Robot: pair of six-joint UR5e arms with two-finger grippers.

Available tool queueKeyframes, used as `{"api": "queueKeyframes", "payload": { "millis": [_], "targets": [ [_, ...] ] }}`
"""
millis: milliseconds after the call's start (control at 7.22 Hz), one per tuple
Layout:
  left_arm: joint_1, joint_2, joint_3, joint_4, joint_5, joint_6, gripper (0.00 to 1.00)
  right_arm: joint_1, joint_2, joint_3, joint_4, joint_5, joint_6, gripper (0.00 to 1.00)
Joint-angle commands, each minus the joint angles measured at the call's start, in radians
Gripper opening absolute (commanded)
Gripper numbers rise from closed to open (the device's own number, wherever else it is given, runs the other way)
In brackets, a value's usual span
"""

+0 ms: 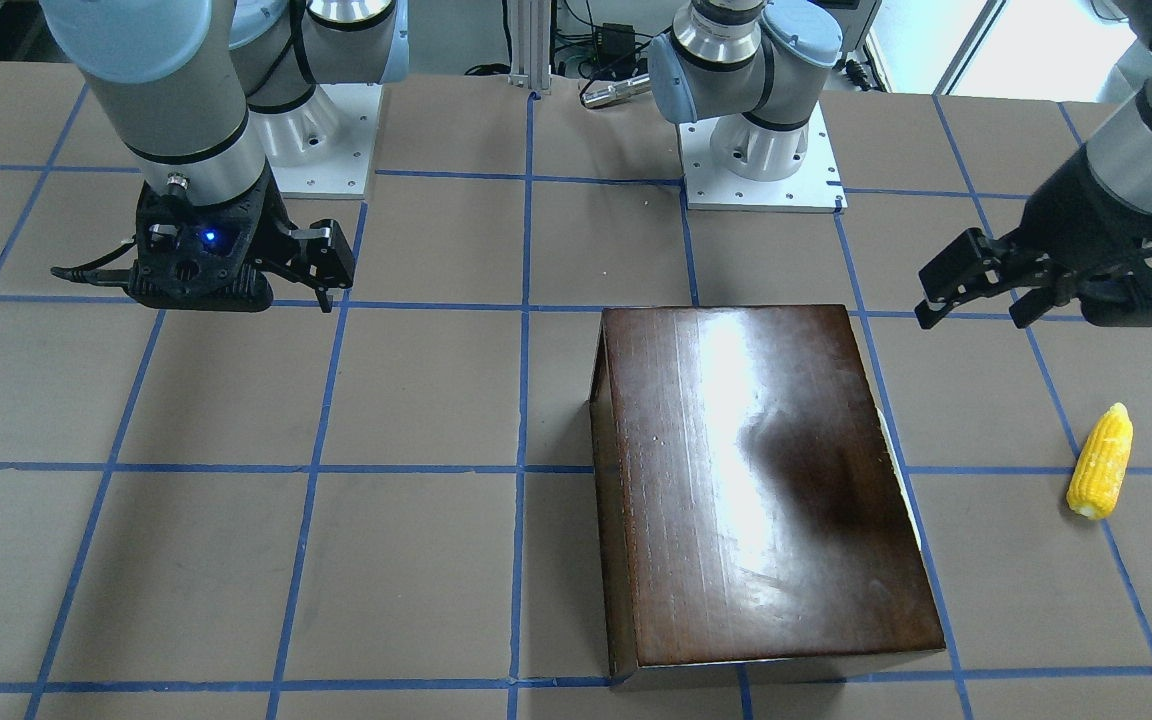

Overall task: Open drawer and put corn inside
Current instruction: 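Move the left gripper down beside the cabinet toward the white drawer handle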

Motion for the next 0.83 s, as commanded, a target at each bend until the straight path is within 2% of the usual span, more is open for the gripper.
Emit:
{"api": "queueKeyframes", "payload": {
  "millis": [0,139,693],
  "targets": [
    [0.109,-0.045,-0.007,0.006,-0.072,0.129,1.0,0.0,0.0,0.0,-0.001,0.0,0.0,1.0],
    [0.123,-0.079,-0.012,0.019,-0.072,0.213,1.0,0.0,0.0,0.0,0.001,0.0,0.0,1.0],
    [0.127,-0.205,-0.015,0.135,-0.078,0.332,1.0,0.0,0.0,0.0,0.001,0.0,0.0,1.0]
  ]
}}
